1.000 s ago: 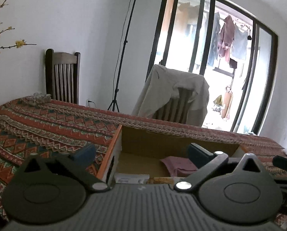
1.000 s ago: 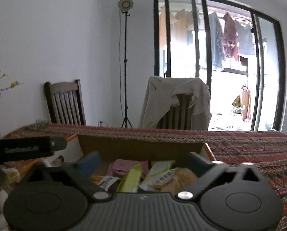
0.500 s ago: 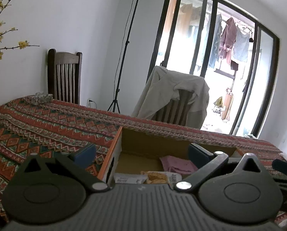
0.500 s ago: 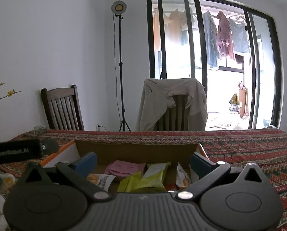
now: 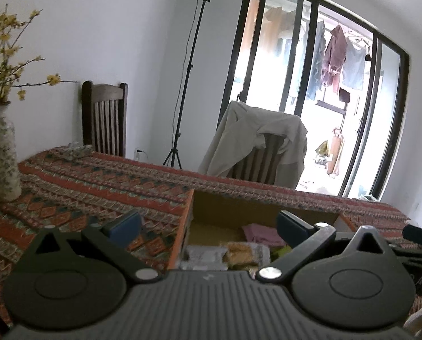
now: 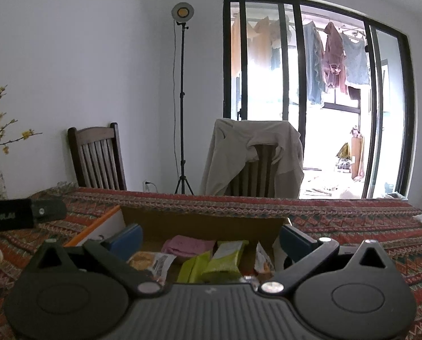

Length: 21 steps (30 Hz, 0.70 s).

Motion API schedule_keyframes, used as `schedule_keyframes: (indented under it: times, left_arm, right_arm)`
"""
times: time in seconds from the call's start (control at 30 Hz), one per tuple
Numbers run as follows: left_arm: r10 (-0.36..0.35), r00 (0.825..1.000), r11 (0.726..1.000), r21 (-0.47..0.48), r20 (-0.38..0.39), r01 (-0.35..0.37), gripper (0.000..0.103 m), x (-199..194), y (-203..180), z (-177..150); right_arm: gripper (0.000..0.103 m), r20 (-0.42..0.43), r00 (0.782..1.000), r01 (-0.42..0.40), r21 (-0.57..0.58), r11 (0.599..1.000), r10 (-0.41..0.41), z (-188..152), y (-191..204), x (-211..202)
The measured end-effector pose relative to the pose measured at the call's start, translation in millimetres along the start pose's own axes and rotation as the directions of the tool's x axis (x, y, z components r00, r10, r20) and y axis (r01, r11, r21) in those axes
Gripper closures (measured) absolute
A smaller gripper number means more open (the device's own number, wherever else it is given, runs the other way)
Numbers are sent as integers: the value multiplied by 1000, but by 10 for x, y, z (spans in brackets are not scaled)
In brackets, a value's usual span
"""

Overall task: Organize snacks
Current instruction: 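Lift both open tools away from the box, then move both tools back toward the snack pile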

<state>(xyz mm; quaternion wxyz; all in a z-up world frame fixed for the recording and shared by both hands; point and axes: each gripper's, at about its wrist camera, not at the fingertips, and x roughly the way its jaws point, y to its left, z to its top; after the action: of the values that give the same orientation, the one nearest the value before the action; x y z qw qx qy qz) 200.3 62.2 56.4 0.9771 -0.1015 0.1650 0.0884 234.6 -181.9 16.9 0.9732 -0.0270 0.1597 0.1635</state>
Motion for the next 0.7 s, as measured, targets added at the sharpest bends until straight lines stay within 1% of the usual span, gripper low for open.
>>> schedule_keyframes:
  times: [0.37,0.7]
  left_arm:
    - [42,998,999,17,-55,-41,0,-409,338,-307]
    - [52,993,998,50,-108,-47,0,-650,510,-637]
  right_arm:
    - [0,-68,998,-5,-21,1000,3,-303,69,-345]
    - [0,-150,989,0,-24,1000,-4,-649,71,-541]
